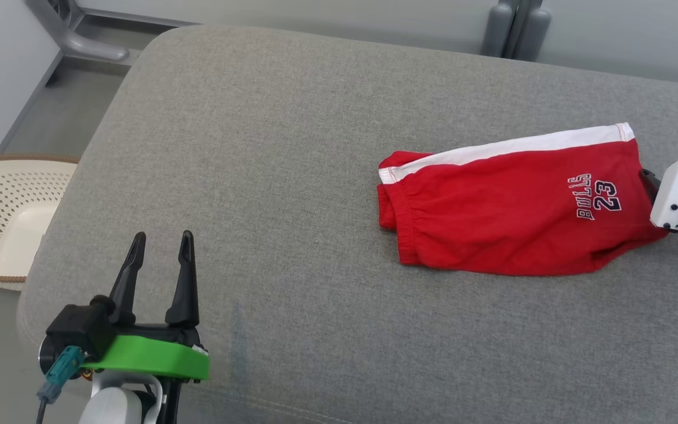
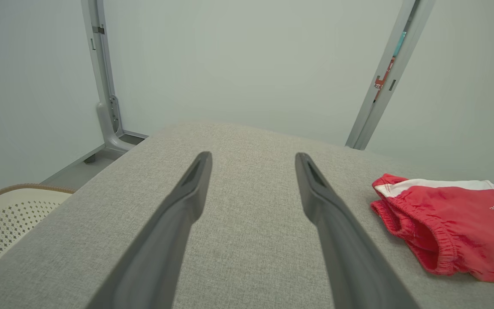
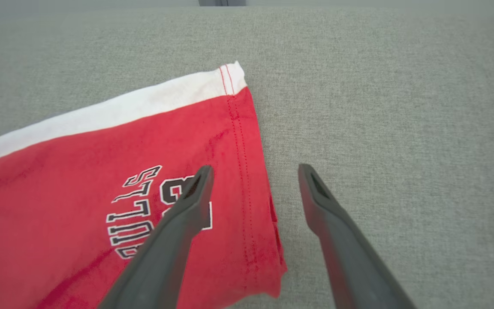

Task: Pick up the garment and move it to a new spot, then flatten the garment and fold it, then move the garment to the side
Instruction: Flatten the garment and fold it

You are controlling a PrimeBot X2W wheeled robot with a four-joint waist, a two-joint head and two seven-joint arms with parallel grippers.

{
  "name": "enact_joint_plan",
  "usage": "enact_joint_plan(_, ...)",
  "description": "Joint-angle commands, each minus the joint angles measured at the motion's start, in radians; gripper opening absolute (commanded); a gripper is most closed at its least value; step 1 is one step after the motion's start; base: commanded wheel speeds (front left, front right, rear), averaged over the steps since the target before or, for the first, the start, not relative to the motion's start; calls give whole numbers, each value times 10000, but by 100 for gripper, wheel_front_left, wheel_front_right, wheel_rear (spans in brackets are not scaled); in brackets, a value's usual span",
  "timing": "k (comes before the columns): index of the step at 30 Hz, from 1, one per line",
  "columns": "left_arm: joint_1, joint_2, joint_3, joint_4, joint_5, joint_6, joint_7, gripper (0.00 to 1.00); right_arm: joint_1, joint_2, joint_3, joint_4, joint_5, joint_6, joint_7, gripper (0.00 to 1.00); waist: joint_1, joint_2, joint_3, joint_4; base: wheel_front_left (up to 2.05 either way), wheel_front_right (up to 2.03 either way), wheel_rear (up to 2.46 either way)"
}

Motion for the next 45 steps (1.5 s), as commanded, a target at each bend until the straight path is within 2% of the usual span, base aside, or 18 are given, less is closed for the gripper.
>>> enact_joint_plan(1, 122, -51, -3, -24, 109, -52, 4, 100, -178, -1, -84, 258, -119, -13, -107, 100, 0, 0, 323, 187, 0, 0, 0)
enact_joint_plan(9, -206, -165, -405, -271, -44, -59, 4, 100, -747, 107, -389, 1028, -505, -13, -198, 100, 0, 0, 1094, 390, 0, 0, 0)
enact_joint_plan(13, -375, -180, -621, -207, -97, -61, 4, 100, -491, 116, -459, 1157, -709, -13, 111, 100, 0, 0, 1183, 482, 0, 0, 0)
enact_joint_plan(18, -571, -196, -702, -196, -242, -62, 4, 100, -107, 472, -502, 1217, -766, -4, 651, 100, 0, 0, 1199, 539, 0, 0, 0)
enact_joint_plan(19, -587, -201, -696, -194, -260, -62, 5, 100, -47, 540, -442, 1234, -829, -4, 759, 43, 0, 0, 1202, 530, 0, 0, 0)
enact_joint_plan(20, -594, -205, -721, -181, -283, -62, 5, 100, -61, 499, -391, 1240, -933, -4, 647, 0, 0, 0, 1210, 519, 0, 0, 0)
enact_joint_plan(22, -618, -203, -722, -153, -291, -62, 3, 100, -28, 484, -388, 1250, -989, -7, 575, 0, 0, 0, 1200, 479, 0, 0, 0)
enact_joint_plan(31, -437, -206, -589, -60, -296, -63, 5, 100, 17, -161, -1074, 1192, -1239, -26, -1097, 0, 0, 0, 809, 158, 0, 0, 0)
enact_joint_plan(39, -251, -266, -655, -25, -381, -62, 5, 100, -48, -872, -1251, 1165, -2013, -18, -2244, 0, 0, 0, 476, -295, 0, 0, 0)
enact_joint_plan(45, -305, -287, -833, 61, -343, -62, 5, 100, -279, -1061, -1341, 1164, -2747, -18, -2770, 0, 0, 0, 252, -398, 0, 0, 0)
